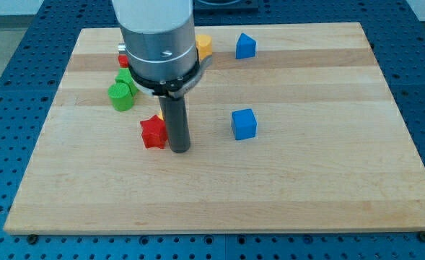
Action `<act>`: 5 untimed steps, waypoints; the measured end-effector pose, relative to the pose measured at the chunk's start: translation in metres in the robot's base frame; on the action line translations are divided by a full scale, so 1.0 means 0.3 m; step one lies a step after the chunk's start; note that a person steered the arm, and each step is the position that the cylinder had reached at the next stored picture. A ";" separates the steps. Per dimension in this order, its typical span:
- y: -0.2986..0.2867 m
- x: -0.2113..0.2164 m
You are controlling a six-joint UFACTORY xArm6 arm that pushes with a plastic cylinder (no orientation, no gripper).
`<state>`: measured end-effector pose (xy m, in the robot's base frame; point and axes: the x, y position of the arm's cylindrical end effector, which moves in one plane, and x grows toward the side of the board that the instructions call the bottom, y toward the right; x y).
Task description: Move the red star to the bottom of the green circle
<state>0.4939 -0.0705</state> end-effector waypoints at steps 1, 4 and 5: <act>-0.032 -0.009; -0.283 -0.206; -0.288 -0.207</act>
